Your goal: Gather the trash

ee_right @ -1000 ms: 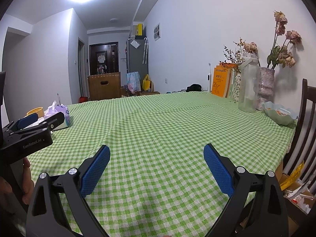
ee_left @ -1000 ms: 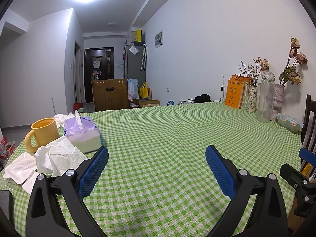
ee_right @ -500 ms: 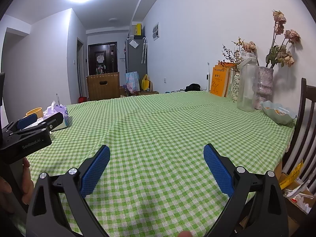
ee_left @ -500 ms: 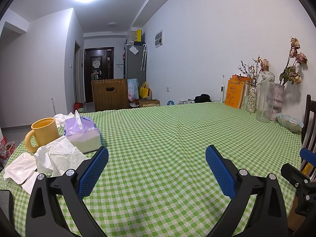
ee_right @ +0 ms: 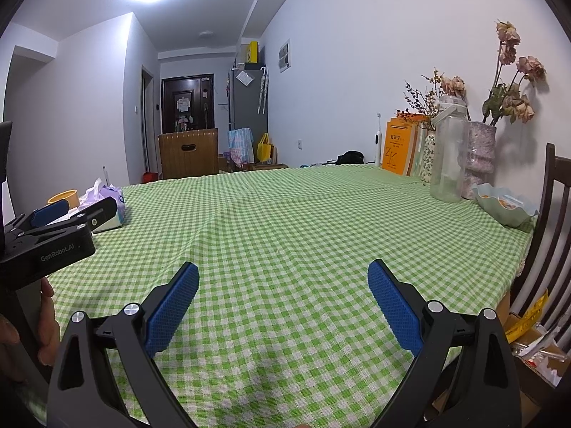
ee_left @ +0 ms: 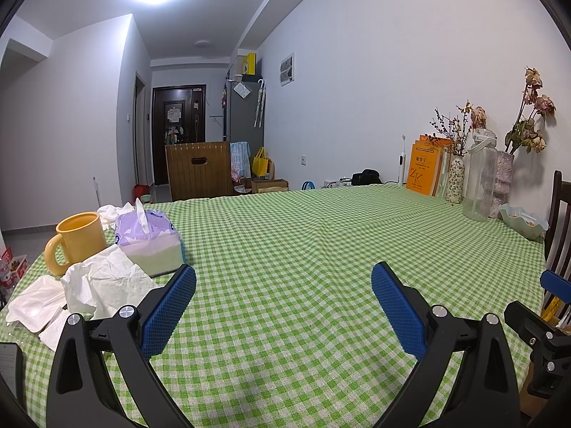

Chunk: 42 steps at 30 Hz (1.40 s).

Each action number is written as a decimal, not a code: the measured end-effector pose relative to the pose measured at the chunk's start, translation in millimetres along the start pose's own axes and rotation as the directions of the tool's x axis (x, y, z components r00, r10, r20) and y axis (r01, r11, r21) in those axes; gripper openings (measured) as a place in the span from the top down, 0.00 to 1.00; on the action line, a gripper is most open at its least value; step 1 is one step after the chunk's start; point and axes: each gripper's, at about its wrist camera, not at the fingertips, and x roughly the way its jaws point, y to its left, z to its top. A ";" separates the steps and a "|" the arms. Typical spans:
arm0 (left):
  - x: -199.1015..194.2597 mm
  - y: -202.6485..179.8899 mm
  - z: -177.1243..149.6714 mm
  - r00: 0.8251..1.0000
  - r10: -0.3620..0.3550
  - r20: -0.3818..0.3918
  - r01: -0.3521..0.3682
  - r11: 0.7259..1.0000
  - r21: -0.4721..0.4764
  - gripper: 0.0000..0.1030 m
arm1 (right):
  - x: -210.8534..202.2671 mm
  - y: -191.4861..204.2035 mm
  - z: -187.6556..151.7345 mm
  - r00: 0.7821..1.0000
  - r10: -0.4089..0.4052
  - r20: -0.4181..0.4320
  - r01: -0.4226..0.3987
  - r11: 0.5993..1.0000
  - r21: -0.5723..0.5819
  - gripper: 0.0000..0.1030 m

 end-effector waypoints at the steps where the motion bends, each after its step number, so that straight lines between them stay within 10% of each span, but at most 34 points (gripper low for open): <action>1: 0.0 0.0 0.0 1.000 0.000 0.000 0.000 1.000 0.000 0.07 | 0.1 -0.3 0.1 1.000 0.001 0.000 -0.001 1.000 0.000 0.11; 42: 1.4 -0.4 -1.3 1.000 -0.016 -0.019 0.016 1.000 -0.001 0.07 | 0.0 -2.6 -2.2 1.000 0.006 -0.016 -0.006 1.000 -0.007 0.11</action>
